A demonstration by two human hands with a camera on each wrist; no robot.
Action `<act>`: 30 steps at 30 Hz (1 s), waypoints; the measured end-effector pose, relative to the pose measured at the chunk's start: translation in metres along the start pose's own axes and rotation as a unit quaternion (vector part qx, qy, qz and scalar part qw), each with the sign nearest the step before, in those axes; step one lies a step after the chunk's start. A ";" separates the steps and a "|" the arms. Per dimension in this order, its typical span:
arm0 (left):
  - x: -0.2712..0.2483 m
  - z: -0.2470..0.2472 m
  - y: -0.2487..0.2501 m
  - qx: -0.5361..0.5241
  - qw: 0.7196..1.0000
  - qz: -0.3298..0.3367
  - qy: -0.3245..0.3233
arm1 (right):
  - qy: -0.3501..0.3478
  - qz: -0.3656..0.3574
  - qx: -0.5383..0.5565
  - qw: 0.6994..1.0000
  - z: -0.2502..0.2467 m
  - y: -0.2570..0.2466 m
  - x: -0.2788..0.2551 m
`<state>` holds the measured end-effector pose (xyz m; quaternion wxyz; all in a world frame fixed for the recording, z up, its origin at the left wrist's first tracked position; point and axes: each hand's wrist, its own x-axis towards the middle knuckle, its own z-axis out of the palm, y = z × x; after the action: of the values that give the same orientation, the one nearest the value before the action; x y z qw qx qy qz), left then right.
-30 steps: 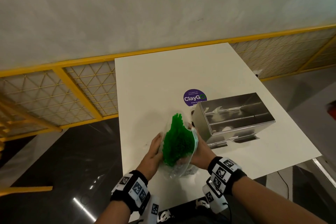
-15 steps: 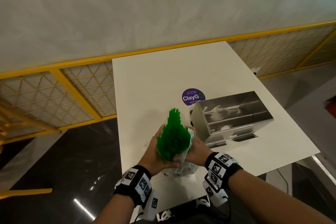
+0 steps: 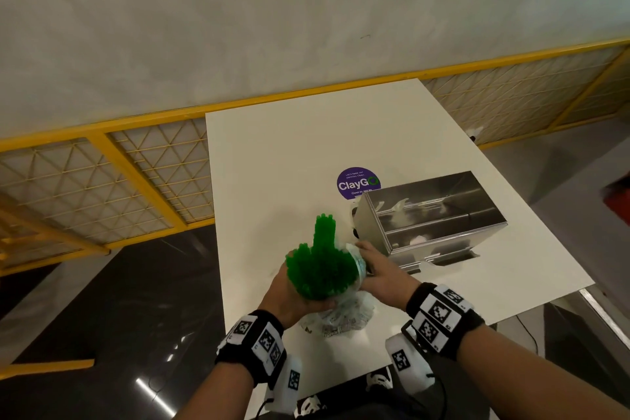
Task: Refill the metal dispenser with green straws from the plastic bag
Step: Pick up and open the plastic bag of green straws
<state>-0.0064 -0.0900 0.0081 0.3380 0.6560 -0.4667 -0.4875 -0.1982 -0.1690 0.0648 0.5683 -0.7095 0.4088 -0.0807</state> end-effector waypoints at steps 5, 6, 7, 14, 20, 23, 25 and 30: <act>0.005 0.001 -0.003 -0.018 1.000 0.012 0.003 | 0.094 -0.022 0.117 0.988 -0.005 0.002 -0.002; 0.005 0.001 -0.002 -0.031 0.999 0.016 0.006 | 0.107 -0.024 0.122 0.986 -0.004 0.003 -0.003; 0.004 0.001 -0.001 -0.045 0.999 0.021 0.006 | 0.114 -0.024 0.137 0.984 -0.002 0.004 -0.003; 0.002 0.001 0.004 -0.022 0.999 0.026 -0.010 | 0.107 -0.004 0.095 0.990 0.005 0.012 0.000; 0.003 0.010 -0.013 -0.009 1.000 0.001 0.019 | -0.031 -0.008 -0.073 0.997 0.013 0.024 0.001; 0.003 0.013 -0.020 0.010 1.000 -0.016 -0.004 | -0.030 -0.001 -0.059 0.998 0.021 0.032 -0.001; 0.003 0.014 -0.022 0.036 0.998 -0.038 -0.027 | -0.036 -0.009 -0.061 0.997 0.026 0.028 0.000; 0.003 0.015 -0.019 0.080 0.989 -0.103 -0.071 | 0.010 -0.017 -0.054 0.998 0.034 0.009 -0.001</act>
<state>-0.0153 -0.0860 -0.0139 0.1986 0.6887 -0.4571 -0.5266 -0.1835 -0.1430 0.0460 0.5234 -0.7456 0.4056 -0.0751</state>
